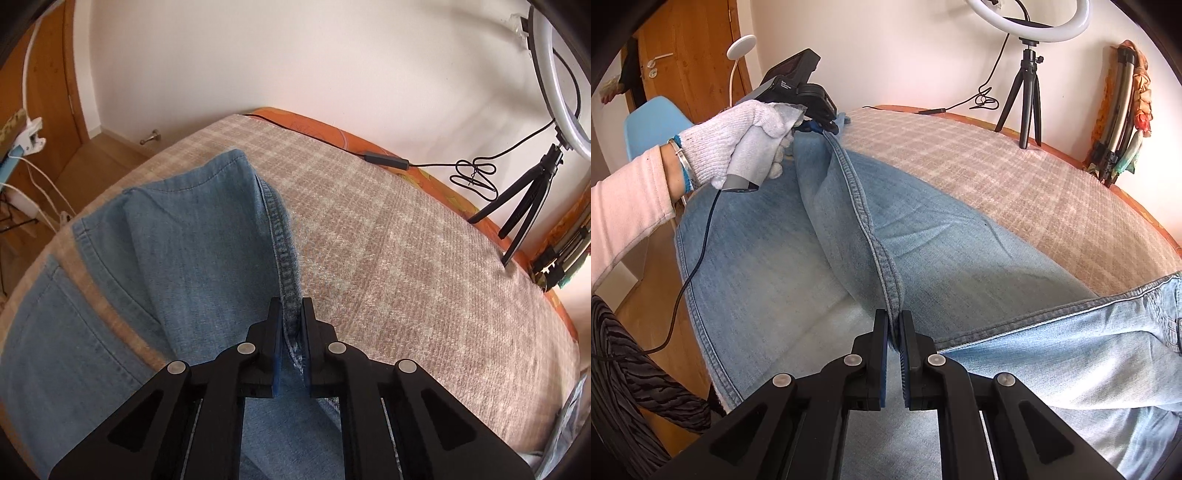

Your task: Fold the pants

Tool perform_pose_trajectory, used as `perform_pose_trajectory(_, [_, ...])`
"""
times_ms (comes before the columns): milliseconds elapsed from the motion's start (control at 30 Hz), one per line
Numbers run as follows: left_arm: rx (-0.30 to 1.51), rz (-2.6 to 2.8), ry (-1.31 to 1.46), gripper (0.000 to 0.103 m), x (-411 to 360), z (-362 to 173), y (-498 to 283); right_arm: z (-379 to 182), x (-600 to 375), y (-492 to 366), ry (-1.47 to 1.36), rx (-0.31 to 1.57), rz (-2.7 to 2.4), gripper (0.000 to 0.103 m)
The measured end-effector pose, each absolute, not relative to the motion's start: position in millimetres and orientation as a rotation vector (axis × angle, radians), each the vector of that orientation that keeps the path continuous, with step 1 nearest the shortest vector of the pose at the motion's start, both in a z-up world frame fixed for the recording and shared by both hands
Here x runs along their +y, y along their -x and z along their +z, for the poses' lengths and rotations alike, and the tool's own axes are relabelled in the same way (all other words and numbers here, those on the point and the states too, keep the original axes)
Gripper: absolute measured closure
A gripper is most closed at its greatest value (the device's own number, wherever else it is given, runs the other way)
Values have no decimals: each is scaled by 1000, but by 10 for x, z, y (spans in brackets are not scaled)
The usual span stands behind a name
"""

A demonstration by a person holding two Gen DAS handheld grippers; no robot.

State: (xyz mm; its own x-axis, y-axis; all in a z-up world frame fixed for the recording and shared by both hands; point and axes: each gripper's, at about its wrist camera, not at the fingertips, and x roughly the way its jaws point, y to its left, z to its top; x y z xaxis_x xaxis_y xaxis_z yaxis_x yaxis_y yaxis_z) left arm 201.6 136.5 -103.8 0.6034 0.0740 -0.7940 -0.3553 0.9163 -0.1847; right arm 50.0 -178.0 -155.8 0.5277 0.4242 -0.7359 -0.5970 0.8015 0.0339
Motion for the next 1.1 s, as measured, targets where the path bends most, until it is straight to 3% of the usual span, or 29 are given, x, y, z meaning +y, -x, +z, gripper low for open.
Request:
perform_pose_trajectory(300, [787,281,408,97,1845,-900,-1102,-1458,-1767,-439,261,772,618,99])
perform_pose_trajectory(567, [809,307,547,95,2108,-1259,-306,-1441,-1731,-317,325,740,616,99])
perform_pose_trajectory(833, [777,417,325,75,2119,-1051,-376,-1424,-1742,-295,329,733,598,99])
perform_pose_trajectory(900, [795,416,206,48,2095,-986,-471,-1433,-1752,-299,334,733,600,99])
perform_pose_trajectory(1100, [888,401,-198,46,1819,-1020,-942,-1494,-1709,-357,342,755,593,99])
